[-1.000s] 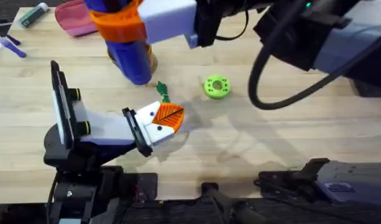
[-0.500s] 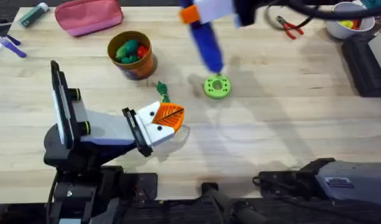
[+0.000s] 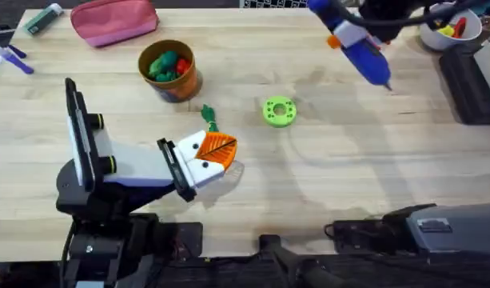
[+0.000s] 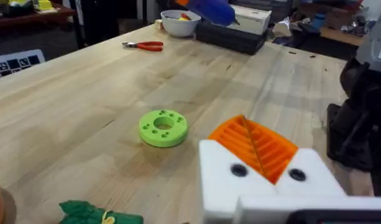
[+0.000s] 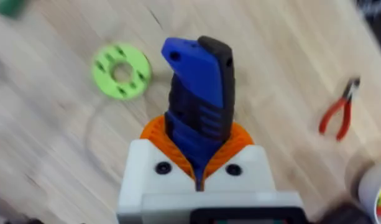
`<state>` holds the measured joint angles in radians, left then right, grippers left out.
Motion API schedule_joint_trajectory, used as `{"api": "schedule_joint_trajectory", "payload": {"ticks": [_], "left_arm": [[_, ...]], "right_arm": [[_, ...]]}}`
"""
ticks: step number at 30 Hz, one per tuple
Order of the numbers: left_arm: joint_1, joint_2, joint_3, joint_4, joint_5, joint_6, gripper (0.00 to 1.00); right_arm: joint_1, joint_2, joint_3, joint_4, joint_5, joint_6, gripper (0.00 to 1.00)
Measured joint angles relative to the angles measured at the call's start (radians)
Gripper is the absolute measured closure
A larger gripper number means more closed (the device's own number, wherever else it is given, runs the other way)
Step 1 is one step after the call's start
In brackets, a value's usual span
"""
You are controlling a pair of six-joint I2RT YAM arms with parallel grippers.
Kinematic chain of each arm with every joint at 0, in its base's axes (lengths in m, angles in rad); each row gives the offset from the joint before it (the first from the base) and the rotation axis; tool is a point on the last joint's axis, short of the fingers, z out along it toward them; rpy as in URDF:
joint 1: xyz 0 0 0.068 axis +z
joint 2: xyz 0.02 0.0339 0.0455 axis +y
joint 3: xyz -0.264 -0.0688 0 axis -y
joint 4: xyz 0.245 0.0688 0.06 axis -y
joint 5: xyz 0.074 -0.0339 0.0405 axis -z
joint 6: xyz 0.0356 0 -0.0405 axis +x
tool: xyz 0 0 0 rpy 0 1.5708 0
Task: Pick up the gripper from the table and insert it into the empty holder that is missing its gripper. Then pick up a screw, insert it into the mounting hole, and use the screwdriver to tighten it. Finally, clean up the table by picking up the vegetable and placing it into the bucket.
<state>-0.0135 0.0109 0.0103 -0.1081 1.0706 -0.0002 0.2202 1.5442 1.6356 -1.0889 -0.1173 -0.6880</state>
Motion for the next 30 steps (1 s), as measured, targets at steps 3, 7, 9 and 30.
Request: {"api": "schedule_joint_trajectory", "payload": {"ticks": [3, 7, 9, 30], "left_arm": [[0.000, 0.000, 0.000, 0.000, 0.000, 0.000, 0.986], [0.000, 0.000, 0.000, 0.000, 0.000, 0.000, 0.986], [0.000, 0.000, 0.000, 0.000, 0.000, 0.000, 0.986], [0.000, 0.000, 0.000, 0.000, 0.000, 0.000, 0.986]], "right_arm": [[-0.037, 0.060, 0.000, -0.011, 0.046, -0.027, 0.976], [-0.071, 0.156, 0.000, -0.008, 0.090, -0.056, 0.976], [-0.072, 0.207, -0.002, -0.005, 0.134, -0.065, 0.976], [-0.086, 0.389, -0.227, 0.251, 0.240, -0.163, 0.554]]}}
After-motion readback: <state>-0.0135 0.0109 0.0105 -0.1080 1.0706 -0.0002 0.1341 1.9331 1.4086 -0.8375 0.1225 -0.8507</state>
